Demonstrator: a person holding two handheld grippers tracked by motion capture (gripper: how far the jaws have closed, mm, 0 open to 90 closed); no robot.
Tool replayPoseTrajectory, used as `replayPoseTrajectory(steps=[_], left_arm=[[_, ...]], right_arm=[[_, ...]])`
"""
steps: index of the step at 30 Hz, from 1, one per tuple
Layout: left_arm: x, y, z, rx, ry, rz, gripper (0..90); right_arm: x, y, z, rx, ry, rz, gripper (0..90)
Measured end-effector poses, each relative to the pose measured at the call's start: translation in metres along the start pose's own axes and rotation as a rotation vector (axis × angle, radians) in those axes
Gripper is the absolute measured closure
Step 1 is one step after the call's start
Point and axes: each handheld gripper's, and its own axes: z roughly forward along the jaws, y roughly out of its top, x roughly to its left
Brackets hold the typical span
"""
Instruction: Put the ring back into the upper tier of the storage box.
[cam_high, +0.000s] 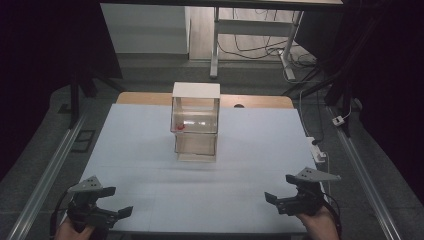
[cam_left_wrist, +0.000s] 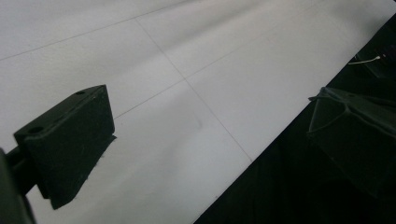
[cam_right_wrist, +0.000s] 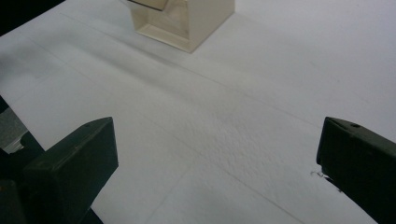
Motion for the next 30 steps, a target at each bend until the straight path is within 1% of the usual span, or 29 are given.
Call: replayPoseTrajectory(steps=[4, 5, 6, 13, 14, 16, 21, 26, 29, 30], left_arm=[[0.0, 0.0, 0.0, -0.001, -0.001, -0.001, 0.2], [0.0, 0.0, 0.0, -0.001, -0.001, -0.001, 0.3], [0.0, 0.0, 0.0, -0.001, -0.001, -0.001, 0.3], [0.0, 0.0, 0.0, -0.001, 0.0, -0.002, 0.3], [0.0, 0.0, 0.0, -0.001, 0.0, -0.002, 0.3], [0.0, 0.0, 0.0, -0.001, -0.001, -0.003, 0.3], [0.0, 0.0, 0.0, 0.0, 0.001, -0.003, 0.3], [0.0, 0.0, 0.0, 0.002, 0.003, -0.002, 0.3], [0.0, 0.0, 0.0, 0.002, 0.004, -0.001, 0.3], [0.0, 0.0, 0.0, 0.001, 0.005, -0.002, 0.3]], right_arm=[[-0.005, -0.009, -0.007, 0.006, -0.026, 0.014, 0.0], [-0.007, -0.014, -0.011, 0.008, -0.038, 0.027, 0.0], [-0.007, -0.014, -0.011, 0.008, -0.038, 0.027, 0.0], [-0.017, -0.032, -0.025, 0.022, -0.075, 0.067, 0.0], [-0.017, -0.032, -0.025, 0.022, -0.075, 0.067, 0.0], [-0.019, -0.036, -0.03, 0.029, -0.091, 0.077, 0.0], [-0.021, -0.04, -0.034, 0.046, -0.114, 0.083, 0.0], [-0.022, -0.043, -0.038, 0.059, -0.127, 0.087, 0.0], [-0.021, -0.045, -0.04, 0.081, -0.139, 0.085, 0.0], [-0.021, -0.045, -0.04, 0.081, -0.139, 0.085, 0.0]])
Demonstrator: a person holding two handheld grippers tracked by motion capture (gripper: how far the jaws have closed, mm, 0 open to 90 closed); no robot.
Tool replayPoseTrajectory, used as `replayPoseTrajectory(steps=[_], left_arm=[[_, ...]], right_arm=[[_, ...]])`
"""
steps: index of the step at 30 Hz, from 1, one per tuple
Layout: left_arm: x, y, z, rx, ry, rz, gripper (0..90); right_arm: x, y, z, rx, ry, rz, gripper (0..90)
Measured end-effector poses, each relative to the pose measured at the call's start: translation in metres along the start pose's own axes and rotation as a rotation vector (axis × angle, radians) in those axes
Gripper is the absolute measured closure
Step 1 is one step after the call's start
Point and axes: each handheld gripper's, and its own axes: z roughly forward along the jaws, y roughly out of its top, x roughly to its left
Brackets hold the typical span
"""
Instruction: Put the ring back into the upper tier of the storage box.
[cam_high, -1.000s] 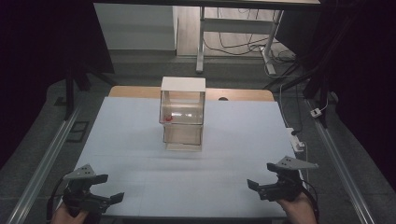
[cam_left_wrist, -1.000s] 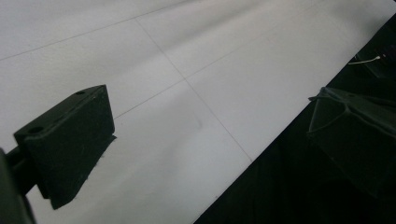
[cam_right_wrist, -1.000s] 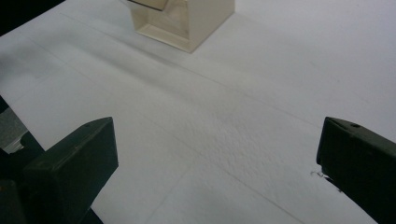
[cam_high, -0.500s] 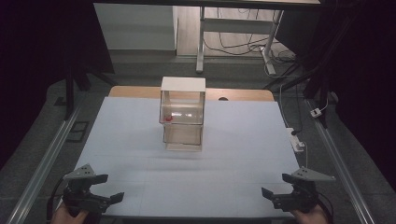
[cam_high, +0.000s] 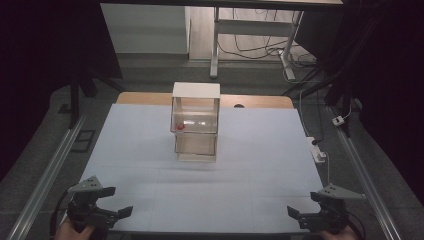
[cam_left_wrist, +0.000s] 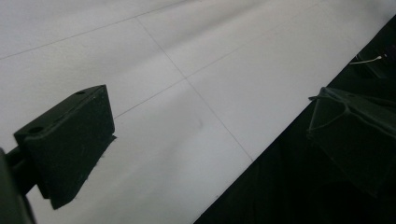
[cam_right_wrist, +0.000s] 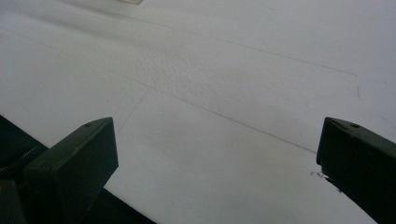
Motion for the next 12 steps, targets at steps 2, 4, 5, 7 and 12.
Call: replayPoseTrajectory(steps=[2, 4, 5, 7, 12], left_arm=[[0.0001, -0.0002, -0.0001, 0.0, 0.0, 0.0, 0.3], [0.0, -0.0001, 0.0001, 0.002, 0.0, 0.001, 0.3], [-0.0002, 0.0, 0.0002, 0.003, 0.002, 0.001, 0.3], [-0.0003, 0.0002, 0.0004, 0.005, 0.002, 0.001, 0.3], [-0.0004, 0.0013, 0.0007, 0.003, 0.0, 0.001, 0.3]], right_arm=[[0.0005, -0.0011, -0.001, 0.011, -0.01, -0.003, 0.0], [0.0008, -0.0023, -0.002, 0.024, -0.019, -0.006, 0.0], [0.0007, -0.0029, -0.0023, 0.029, -0.021, -0.009, 0.0], [0.001, -0.0037, -0.0025, 0.038, -0.023, -0.01, 0.0], [0.0017, -0.0038, -0.0014, 0.055, -0.028, -0.018, 0.0]])
